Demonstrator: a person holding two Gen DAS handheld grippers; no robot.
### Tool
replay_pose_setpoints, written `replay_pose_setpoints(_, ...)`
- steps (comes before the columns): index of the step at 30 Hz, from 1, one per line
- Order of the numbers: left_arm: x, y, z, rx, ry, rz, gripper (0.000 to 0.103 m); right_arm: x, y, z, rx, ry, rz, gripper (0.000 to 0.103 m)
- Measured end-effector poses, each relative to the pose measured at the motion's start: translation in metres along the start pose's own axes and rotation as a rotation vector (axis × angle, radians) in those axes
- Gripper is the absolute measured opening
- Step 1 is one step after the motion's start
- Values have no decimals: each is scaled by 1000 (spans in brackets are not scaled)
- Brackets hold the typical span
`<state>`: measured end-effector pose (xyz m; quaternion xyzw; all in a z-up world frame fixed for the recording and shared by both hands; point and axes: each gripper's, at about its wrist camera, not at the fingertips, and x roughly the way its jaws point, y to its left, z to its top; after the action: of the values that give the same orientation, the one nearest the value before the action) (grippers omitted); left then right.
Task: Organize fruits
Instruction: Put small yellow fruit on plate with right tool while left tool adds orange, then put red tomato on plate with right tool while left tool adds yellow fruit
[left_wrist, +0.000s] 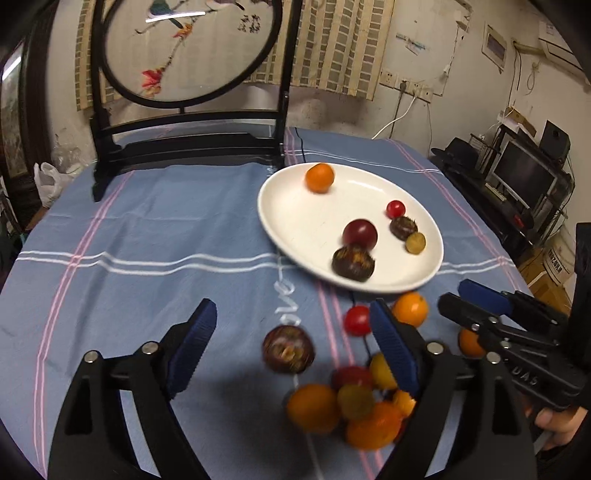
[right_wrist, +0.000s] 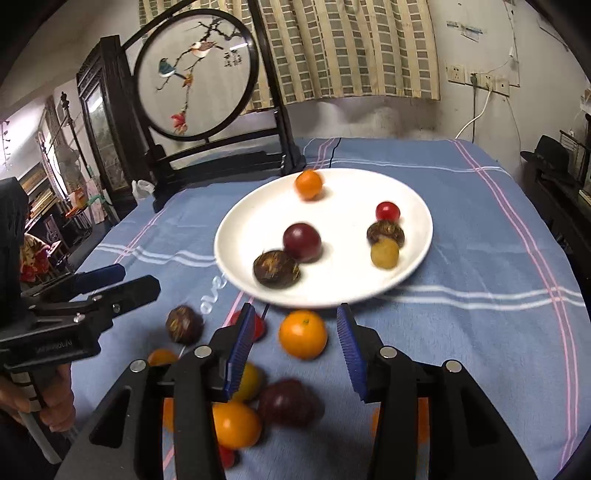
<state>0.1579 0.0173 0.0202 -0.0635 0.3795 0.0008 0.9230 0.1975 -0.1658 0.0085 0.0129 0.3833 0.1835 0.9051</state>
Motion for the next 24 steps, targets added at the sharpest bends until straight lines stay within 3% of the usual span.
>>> replay_pose_setpoints(3, -8, 9, -12, -19, 0, -8, 88, -12, 6, -18, -17, 14, 16, 47)
replay_pose_setpoints(6, -9, 17, -24, -22, 0, -3, 89, -24, 15, -37, -32, 30, 44, 55)
replay_pose_setpoints(11, -4, 27, -37, -42, 29, -20, 89, -35, 33, -62, -65, 55, 69, 55)
replay_pose_setpoints(24, 3, 25, -42, -29, 64, -19, 89, -13, 64, -81, -187, 176, -2, 53)
